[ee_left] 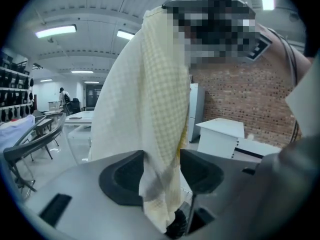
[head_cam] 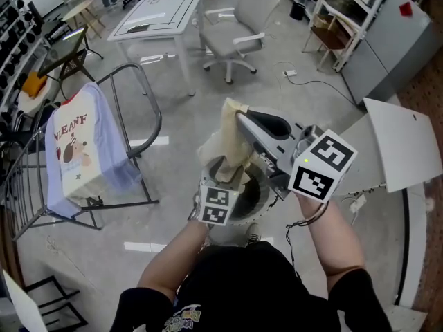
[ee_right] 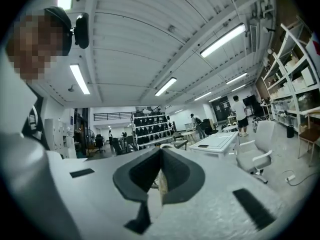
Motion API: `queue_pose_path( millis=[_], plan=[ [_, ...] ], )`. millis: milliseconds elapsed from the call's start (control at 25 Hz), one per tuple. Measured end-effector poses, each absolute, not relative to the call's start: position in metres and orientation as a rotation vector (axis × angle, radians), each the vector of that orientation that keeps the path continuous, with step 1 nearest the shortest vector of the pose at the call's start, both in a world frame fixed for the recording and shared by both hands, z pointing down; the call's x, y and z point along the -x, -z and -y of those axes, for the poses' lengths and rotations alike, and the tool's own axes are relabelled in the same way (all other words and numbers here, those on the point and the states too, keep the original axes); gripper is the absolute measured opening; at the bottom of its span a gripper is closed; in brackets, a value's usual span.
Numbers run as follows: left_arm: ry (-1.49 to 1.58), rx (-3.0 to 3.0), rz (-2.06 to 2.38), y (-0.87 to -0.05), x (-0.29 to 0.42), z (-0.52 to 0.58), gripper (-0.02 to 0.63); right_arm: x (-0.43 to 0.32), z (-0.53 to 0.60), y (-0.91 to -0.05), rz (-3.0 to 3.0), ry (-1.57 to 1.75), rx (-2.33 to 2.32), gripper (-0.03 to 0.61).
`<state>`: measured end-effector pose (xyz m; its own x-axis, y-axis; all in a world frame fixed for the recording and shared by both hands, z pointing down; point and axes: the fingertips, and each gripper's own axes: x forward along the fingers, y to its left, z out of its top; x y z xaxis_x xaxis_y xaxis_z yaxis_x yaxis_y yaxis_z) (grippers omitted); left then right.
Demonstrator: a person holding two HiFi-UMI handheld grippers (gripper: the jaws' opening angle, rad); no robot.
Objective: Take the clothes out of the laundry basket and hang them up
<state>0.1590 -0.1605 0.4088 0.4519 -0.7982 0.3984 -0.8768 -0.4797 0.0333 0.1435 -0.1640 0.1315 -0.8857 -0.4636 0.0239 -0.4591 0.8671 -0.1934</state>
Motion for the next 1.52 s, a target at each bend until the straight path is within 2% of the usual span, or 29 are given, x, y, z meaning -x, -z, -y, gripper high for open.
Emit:
queue_pose_path(
  millis=[40,80,120,160,200,520,800,920,1320,1520],
  plan=[
    [-0.489,-2.468,1.463,-0.407,-0.156,0.163,0.217,-0.144,0.162,-0.130,-3.012,0.301,0.742,0.009],
    [-0.491,-2.466,1.470,-0.406,-0.153,0.165,0.171,-0.144,0.160,-0.129,-3.009,0.300,0.741,0.009],
    [-0.490,-2.461,1.470,-0.404,-0.148,0.167,0.089,-0.145,0.159,-0.129,-3.004,0.299,0.744,0.009],
    [-0.482,-2.453,1.463,-0.402,-0.143,0.167,0.046,-0.147,0.160,-0.127,-2.996,0.298,0.752,0.009],
    [-0.463,-2.442,1.445,-0.398,-0.139,0.167,0.031,-0.149,0.160,-0.126,-2.988,0.296,0.763,0.009],
    [-0.219,-2.356,1.311,-0.351,-0.111,0.149,0.020,-0.200,0.188,-0.129,-2.845,0.370,0.989,0.011],
    [0.021,-2.354,1.262,-0.289,-0.100,0.141,0.018,-0.225,0.214,-0.191,-2.818,0.536,1.186,0.019],
    [0.109,-2.331,1.265,-0.269,-0.095,0.147,0.018,-0.223,0.214,-0.224,-2.811,0.679,1.166,0.125],
    [0.284,-2.208,1.414,-0.239,-0.063,0.181,0.018,-0.230,0.181,-0.307,-2.765,0.946,1.062,0.213],
    [0.336,-2.164,1.481,-0.227,-0.053,0.195,0.018,-0.216,0.157,-0.361,-2.877,1.042,0.994,0.229]
  ],
)
